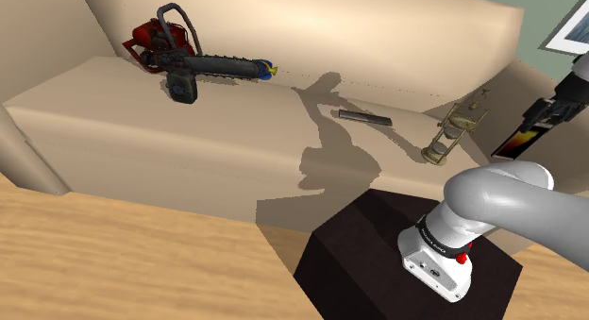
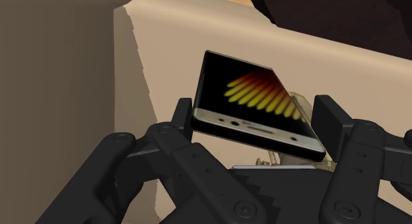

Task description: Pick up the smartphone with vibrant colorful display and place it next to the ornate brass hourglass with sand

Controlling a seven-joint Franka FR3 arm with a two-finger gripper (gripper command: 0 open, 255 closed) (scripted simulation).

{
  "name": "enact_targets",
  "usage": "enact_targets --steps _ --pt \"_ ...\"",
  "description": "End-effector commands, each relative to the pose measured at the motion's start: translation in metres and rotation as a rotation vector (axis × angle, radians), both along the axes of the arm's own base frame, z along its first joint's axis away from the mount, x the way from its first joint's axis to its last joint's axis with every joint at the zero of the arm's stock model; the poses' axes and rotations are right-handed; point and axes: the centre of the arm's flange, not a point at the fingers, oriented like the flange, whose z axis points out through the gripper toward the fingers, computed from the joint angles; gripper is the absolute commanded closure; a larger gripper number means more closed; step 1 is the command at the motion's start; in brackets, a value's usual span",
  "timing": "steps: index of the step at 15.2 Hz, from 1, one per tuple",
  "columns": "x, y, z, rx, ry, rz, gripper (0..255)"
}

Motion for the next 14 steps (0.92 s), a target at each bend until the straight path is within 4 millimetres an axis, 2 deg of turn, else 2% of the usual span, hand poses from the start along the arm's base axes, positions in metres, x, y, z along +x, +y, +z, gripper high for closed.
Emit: enact_targets --steps 1,14 --pt "0.000 0.000 -0.011 0.000 0.000 0.000 255" --pt "0.000 0.000 -0.079 0.000 0.000 0.000 255"
